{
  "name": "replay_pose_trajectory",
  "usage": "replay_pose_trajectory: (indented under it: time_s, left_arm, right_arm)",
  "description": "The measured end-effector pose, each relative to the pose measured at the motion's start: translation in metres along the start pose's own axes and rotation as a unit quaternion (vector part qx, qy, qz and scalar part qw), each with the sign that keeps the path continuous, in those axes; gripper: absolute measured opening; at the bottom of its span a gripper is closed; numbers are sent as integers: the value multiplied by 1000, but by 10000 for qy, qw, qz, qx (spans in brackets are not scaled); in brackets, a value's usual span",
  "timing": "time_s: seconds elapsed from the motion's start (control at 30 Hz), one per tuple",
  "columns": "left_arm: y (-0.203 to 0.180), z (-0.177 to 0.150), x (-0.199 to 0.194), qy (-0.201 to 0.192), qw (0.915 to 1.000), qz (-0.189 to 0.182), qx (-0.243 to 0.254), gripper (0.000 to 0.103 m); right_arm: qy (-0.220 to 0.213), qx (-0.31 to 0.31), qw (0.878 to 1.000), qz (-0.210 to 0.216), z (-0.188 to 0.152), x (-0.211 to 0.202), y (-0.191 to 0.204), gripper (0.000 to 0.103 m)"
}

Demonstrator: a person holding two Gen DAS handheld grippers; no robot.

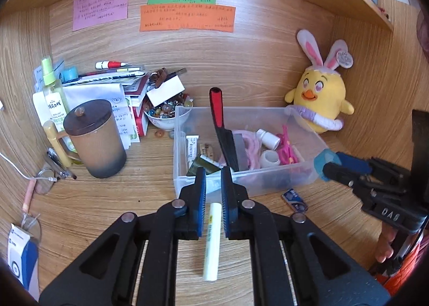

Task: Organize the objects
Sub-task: 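Lower the glue stick and tape roll into the clear box and open both tools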

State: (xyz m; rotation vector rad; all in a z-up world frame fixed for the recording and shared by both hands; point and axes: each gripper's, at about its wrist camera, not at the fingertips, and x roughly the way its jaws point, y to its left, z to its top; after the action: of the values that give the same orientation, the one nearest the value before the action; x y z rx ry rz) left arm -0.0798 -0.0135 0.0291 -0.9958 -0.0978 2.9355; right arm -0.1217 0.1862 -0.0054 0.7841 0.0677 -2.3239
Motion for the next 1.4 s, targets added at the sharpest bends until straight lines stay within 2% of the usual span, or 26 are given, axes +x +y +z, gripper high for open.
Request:
replay_pose_trajectory:
  time_s: [0.07,0.13,0.23,0.37,0.43,0.47,0.5,0.63,0.8,1.0,1.1,1.2,1.4]
  left_arm:
    - [4,-6,6,111,9999,103,65,19]
    - [11,-18,19,427,9991,76,21,31]
    - [15,-40,46,1069,9942,-112,-27,32]
    - [9,-63,68,1509,9883,-207,31,33]
    - [3,-67,70,1495,9886,-105,142,29]
    - [1,-67,71,1464,9890,-28,205,25]
    - [-3,-69,72,1463,9888,4,309,15]
    - [-10,-72,70,1449,9884,36,462,15]
    - [-9,-68,50,1213,9916,-12,450,15]
    - [-2,-38,18,719,9969,-160,280,15]
    - [4,-18,11,455,9987,-113,208,15]
    - [10,1,14,355,9992,-136,104,15]
    - [16,22,46,535,9984,-181,-26,15]
  right_arm:
    - [13,-23,10000,-31,2,3,-1,36]
    - [32,-7,10000,-28,4,6,-5,36]
    - [41,62,10000,-53,7,11,-11,36]
    - [55,122,9998,-149,13,20,-17,36]
    - [87,109,9997,-192,16,24,-19,36]
    - [109,104,9997,-213,17,25,-19,36]
    - [124,74,9997,-210,19,27,-19,36]
    - [156,-35,9996,-242,29,32,-20,36]
    - [164,-15,9995,-253,40,40,-22,36]
    - [316,9,9990,-325,47,60,-24,36]
    - [517,64,9982,-297,45,77,-26,36]
    - [718,132,9969,-280,41,91,-28,36]
    - [892,161,9957,-204,35,102,-28,36]
